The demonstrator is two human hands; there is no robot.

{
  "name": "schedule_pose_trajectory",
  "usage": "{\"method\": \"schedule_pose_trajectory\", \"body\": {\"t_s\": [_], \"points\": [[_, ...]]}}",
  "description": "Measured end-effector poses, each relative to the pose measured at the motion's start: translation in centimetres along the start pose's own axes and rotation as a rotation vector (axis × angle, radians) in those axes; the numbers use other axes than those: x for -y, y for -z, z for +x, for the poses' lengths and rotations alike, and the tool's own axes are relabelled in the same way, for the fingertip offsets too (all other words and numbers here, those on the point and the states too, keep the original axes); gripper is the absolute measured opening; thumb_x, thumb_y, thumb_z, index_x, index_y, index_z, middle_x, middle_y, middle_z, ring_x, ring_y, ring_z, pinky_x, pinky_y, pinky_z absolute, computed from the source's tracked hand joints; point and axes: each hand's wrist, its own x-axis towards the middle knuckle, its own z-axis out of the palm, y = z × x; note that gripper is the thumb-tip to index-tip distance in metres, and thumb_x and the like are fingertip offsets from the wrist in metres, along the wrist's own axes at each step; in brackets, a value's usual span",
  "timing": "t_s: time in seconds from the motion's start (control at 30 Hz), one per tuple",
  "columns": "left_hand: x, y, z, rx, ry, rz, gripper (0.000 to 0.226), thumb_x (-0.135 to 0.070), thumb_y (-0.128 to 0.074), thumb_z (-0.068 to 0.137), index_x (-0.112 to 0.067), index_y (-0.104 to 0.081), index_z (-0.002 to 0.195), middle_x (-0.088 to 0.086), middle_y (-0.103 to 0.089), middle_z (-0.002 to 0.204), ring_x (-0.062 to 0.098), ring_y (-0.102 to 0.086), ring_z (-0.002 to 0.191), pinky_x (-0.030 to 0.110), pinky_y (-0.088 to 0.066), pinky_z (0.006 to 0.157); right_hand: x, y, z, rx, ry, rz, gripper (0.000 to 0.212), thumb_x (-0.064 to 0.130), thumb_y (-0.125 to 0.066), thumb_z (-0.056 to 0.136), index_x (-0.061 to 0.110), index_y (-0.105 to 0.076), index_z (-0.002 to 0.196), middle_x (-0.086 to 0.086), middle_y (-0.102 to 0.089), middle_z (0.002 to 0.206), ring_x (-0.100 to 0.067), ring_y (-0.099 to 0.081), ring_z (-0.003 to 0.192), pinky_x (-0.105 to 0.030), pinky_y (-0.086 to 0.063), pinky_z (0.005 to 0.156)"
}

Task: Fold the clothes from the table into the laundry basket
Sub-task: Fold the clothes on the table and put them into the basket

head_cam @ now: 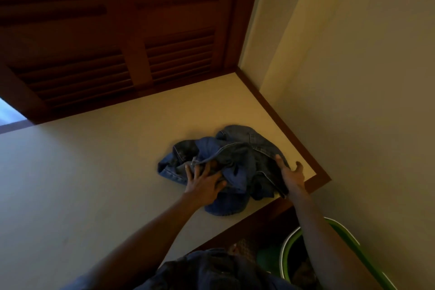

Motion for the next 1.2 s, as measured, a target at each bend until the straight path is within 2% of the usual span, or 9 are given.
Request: {"method": "schedule_pose_trajectory", "body": {"t_s": [0.1, 0.23, 0.37, 0.57, 0.73, 0.83, 0.97, 1.03, 1.2], "points": [[0.1, 0.0, 0.2, -0.033, -0.015, -0.007, 0.051, -0.060, -0.026, 0.101, -0.051, -0.021, 0.151, 0.000, -0.002, 0.166, 0.046, 0.004, 0.149, 0.070, 0.016, 0.111, 1.0, -1.1, -0.2, 0.129, -0.140, 0.230, 0.099, 0.047, -0.080, 0.079, 0.016, -0.024, 0.154, -0.019, -0.042, 0.147, -0.043, -0.052, 0.124, -0.054, -0.053, 0.089], [0.9, 0.0, -0.4, -0.046, 0.004, -0.058, 0.051, -0.057, -0.032, 0.101, -0.048, -0.026, 0.150, -0.001, 0.001, 0.167, 0.042, 0.006, 0.150, 0.069, 0.013, 0.113, 4.5, -2.0, -1.5, -0.007, 0.070, 0.237, 0.017, 0.011, -0.075, 0.085, 0.007, -0.064, 0.098, -0.018, -0.066, 0.106, -0.034, -0.064, 0.089, -0.051, -0.057, 0.079], [0.5, 3.0, -3.1, 0.140, 0.038, -0.097, 0.061, -0.048, -0.037, 0.103, -0.033, -0.016, 0.158, 0.006, 0.008, 0.167, 0.044, 0.012, 0.150, 0.059, -0.002, 0.120, 6.5, -4.5, -6.3, -0.142, 0.667, -0.223, 0.040, 0.022, -0.070, 0.085, 0.022, -0.062, 0.124, -0.007, -0.067, 0.102, -0.031, -0.065, 0.093, -0.043, -0.055, 0.074], [3.2, 11.4, -8.8, -0.066, 0.096, -0.394, 0.034, -0.040, -0.046, 0.103, -0.014, -0.067, 0.111, 0.002, -0.070, 0.103, 0.020, -0.064, 0.101, 0.023, -0.041, 0.080, -2.1, -12.1, -11.8, 0.011, 1.247, -0.928, 0.067, 0.025, -0.070, 0.082, 0.027, -0.043, 0.144, -0.005, -0.057, 0.125, -0.032, -0.055, 0.115, -0.048, -0.052, 0.085], [4.6, 9.1, -5.2, -0.105, 0.099, -0.548, 0.068, -0.073, -0.033, 0.093, -0.042, -0.027, 0.153, 0.003, -0.044, 0.153, 0.033, -0.043, 0.138, 0.047, -0.041, 0.109, -4.4, -13.2, -11.5, 0.436, 1.099, -1.150, 0.062, 0.040, -0.048, 0.095, 0.041, -0.024, 0.152, 0.000, -0.040, 0.142, -0.028, -0.039, 0.130, -0.050, -0.038, 0.105], [4.5, 4.6, -2.5, -0.001, 0.207, -0.378, 0.060, -0.071, -0.027, 0.095, -0.057, -0.009, 0.150, 0.001, -0.003, 0.167, 0.046, -0.010, 0.149, 0.070, -0.014, 0.114, -1.2, -11.0, -11.0, 0.786, 0.921, -0.781, 0.044, 0.043, -0.056, 0.096, 0.039, -0.054, 0.139, 0.006, -0.055, 0.137, -0.013, -0.052, 0.122, -0.035, -0.045, 0.101], [5.5, 1.5, -2.7, -0.074, 0.237, -0.458, 0.057, -0.064, -0.029, 0.098, -0.054, -0.011, 0.152, -0.010, 0.018, 0.165, 0.041, 0.014, 0.150, 0.074, 0.001, 0.112, 1.6, -5.4, -7.8, 0.222, 0.760, -0.228, 0.011, 0.032, -0.068, 0.093, 0.023, -0.074, 0.097, 0.006, -0.072, 0.097, -0.013, -0.068, 0.092, -0.034, -0.054, 0.077], [5.9, 0.8, -2.9, -0.094, 0.217, -0.466, 0.057, -0.064, -0.029, 0.098, -0.057, -0.008, 0.150, -0.013, 0.023, 0.163, 0.038, 0.020, 0.149, 0.072, 0.004, 0.113, 1.4, -3.5, -4.9, -0.092, 0.523, -0.236, 0.042, 0.055, -0.071, 0.083, 0.023, -0.065, 0.111, -0.005, -0.064, 0.113, -0.030, -0.062, 0.107, -0.047, -0.055, 0.082], [5.8, 0.2, -2.7, -0.117, 0.209, -0.427, 0.055, -0.064, -0.025, 0.099, -0.060, -0.001, 0.148, -0.012, 0.028, 0.161, 0.039, 0.023, 0.147, 0.071, 0.005, 0.112, 0.6, -4.9, -4.1, 0.229, -0.028, 0.097, 0.054, 0.041, -0.077, 0.083, 0.005, -0.063, 0.121, -0.012, -0.070, 0.109, -0.032, -0.067, 0.098, -0.041, -0.056, 0.075]]}}
